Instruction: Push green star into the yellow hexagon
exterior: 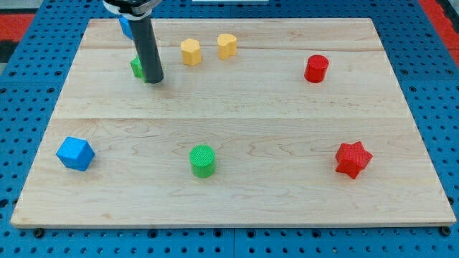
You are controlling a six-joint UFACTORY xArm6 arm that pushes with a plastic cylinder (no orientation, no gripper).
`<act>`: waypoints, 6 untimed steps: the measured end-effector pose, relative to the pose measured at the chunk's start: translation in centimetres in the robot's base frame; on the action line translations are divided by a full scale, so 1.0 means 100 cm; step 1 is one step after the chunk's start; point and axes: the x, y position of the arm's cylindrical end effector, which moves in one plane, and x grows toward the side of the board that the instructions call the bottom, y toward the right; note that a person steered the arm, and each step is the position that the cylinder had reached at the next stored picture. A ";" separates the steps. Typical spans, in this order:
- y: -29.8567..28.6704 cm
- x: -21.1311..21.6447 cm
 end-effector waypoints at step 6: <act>-0.055 -0.039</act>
